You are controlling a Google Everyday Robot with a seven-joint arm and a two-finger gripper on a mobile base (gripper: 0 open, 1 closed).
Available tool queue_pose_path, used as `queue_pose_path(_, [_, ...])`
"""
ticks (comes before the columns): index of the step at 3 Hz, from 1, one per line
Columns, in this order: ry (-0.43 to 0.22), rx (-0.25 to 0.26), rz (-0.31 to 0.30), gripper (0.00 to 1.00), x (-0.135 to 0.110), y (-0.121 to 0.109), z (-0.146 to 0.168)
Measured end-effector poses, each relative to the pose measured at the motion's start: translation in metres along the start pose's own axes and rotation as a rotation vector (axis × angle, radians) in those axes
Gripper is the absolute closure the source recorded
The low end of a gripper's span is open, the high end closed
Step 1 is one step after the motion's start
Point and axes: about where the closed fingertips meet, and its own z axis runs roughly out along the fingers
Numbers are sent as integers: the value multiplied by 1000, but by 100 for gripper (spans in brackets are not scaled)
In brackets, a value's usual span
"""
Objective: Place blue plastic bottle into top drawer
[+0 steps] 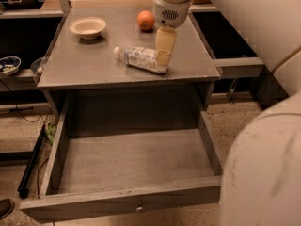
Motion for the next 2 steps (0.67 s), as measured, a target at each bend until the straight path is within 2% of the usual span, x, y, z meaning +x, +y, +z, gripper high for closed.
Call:
queue_pose_path(1, [-7, 4, 46, 0, -14, -36, 22])
queue_pose_path(2, [-9, 5, 46, 0, -15, -36, 23])
